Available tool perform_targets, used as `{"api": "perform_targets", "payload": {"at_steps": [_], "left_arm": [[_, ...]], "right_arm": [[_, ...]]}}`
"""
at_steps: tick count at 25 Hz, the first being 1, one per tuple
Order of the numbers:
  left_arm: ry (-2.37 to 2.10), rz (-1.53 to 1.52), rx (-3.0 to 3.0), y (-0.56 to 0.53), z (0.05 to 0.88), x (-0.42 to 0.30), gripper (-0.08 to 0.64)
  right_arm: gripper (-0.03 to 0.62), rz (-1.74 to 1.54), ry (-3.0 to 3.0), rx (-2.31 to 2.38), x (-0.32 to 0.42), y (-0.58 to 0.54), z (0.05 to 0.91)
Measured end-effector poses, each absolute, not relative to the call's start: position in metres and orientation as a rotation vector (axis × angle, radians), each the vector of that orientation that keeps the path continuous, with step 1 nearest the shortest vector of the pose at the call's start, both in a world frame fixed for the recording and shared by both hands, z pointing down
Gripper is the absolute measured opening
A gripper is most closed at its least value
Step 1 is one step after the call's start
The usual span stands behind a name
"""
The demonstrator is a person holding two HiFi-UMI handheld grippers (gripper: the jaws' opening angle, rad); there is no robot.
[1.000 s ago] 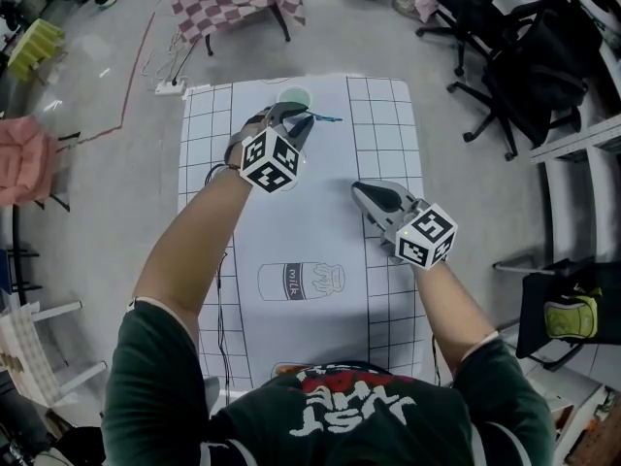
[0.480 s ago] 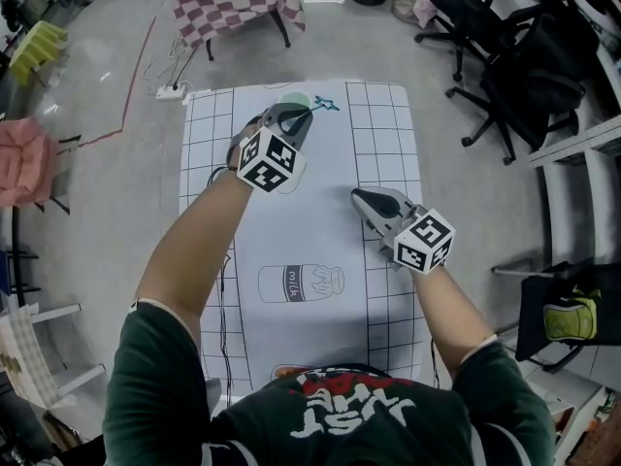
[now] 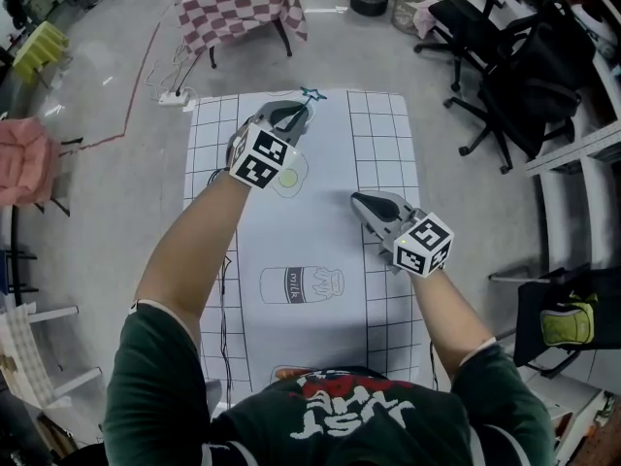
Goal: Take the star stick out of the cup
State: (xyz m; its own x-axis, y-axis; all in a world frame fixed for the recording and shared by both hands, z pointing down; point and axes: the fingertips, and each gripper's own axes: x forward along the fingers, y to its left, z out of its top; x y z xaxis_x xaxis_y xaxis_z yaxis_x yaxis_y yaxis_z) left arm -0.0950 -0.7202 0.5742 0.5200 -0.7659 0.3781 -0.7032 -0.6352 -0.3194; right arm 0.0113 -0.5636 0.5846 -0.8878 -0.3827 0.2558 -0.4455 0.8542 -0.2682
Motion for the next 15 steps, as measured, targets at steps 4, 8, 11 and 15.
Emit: {"api": "perform_targets", "payload": {"at_steps": [4, 8, 11, 15], "left_arm": [[1.326, -0.688, -2.651, -0.722, 0.555, -0.103, 0.017], [1.331, -0.660, -2.639, -0.718, 0.523, -0.108, 0.017], [1.315, -0.622, -2.623, -0.713, 0.484, -0.109, 0.017], [1.358, -0.558, -2.598, -0.710, 0.436, -0.118, 0.017]], "right_arm": [[0.034, 0.473, -2.841, 0.647, 0.011, -0.561, 0.575], [0.034, 0.449, -2.850, 0.654, 0.010, -0.558, 0.557], [0.034, 0.419, -2.860, 0.655, 0.008, -0.554, 0.538], [0.034, 0.379, -2.867, 0.669, 0.008, -0.548, 0.511]]}}
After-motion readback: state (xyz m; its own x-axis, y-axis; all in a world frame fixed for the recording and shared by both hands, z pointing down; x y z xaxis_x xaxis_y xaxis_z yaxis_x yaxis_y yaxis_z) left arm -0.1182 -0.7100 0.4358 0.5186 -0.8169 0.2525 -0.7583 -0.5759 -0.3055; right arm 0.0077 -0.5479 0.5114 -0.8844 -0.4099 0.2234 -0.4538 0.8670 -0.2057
